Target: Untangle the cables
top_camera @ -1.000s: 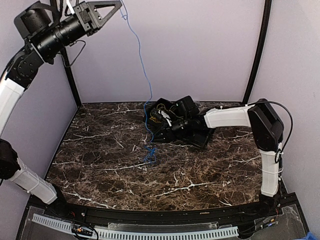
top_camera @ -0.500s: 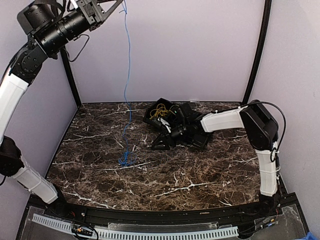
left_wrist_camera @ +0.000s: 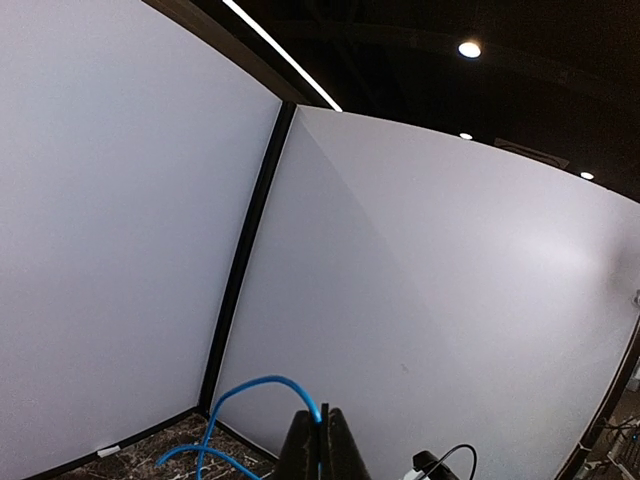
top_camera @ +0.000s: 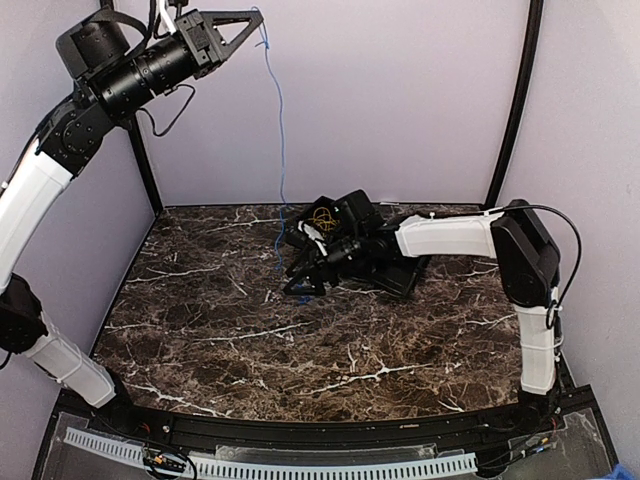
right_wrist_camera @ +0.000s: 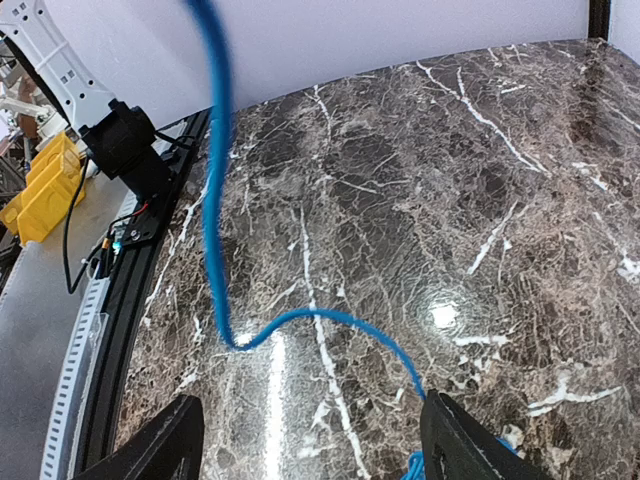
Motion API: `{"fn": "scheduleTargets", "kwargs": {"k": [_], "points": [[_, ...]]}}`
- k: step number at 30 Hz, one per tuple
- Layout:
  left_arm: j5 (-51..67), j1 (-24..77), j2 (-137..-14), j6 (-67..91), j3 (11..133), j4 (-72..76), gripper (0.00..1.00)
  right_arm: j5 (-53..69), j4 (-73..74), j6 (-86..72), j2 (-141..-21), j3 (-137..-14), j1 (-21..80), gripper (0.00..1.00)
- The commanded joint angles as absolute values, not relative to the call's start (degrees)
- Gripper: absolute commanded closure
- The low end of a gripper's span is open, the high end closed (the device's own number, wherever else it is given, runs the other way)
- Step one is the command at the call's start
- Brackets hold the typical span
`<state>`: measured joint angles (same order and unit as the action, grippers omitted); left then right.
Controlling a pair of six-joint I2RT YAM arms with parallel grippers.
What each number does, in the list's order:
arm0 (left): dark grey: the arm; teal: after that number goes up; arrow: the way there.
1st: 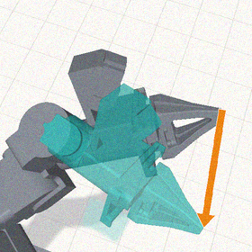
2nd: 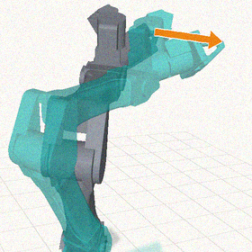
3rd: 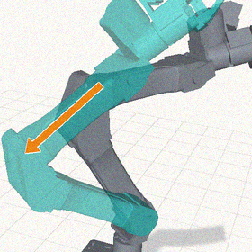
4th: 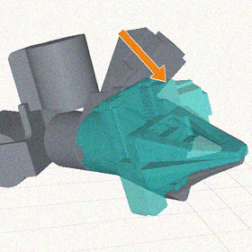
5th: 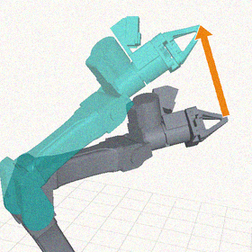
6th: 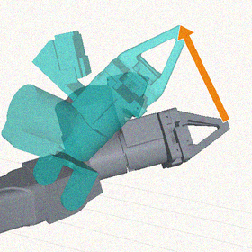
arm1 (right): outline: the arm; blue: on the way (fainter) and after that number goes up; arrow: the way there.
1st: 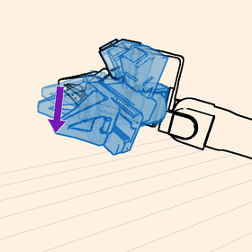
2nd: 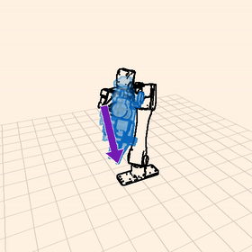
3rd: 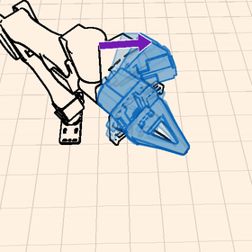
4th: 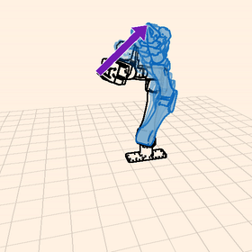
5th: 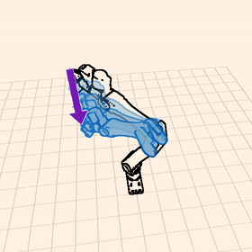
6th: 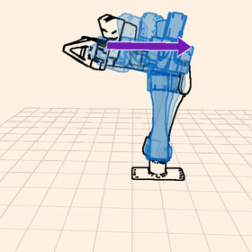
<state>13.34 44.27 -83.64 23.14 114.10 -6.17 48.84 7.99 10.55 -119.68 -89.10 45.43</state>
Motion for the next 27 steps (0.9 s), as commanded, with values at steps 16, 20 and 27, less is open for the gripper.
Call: {"fn": "scheduleTargets", "kwargs": {"k": [16,20,27], "points": [[14.23,44.47,-85.84,24.90,130.11,-3.81,1.00,36.73,-0.18,4.28,-130.96,-91.54,45.79,0.76],[11.95,44.45,-83.04,23.60,130.58,0.55,1.00,35.78,2.63,4.21,-132.80,-91.13,45.65,0.77],[8.64,44.44,-77.34,24.64,116.59,4.90,1.00,38.19,7.15,9.55,-123.96,-84.91,45.10,0.65]]}}
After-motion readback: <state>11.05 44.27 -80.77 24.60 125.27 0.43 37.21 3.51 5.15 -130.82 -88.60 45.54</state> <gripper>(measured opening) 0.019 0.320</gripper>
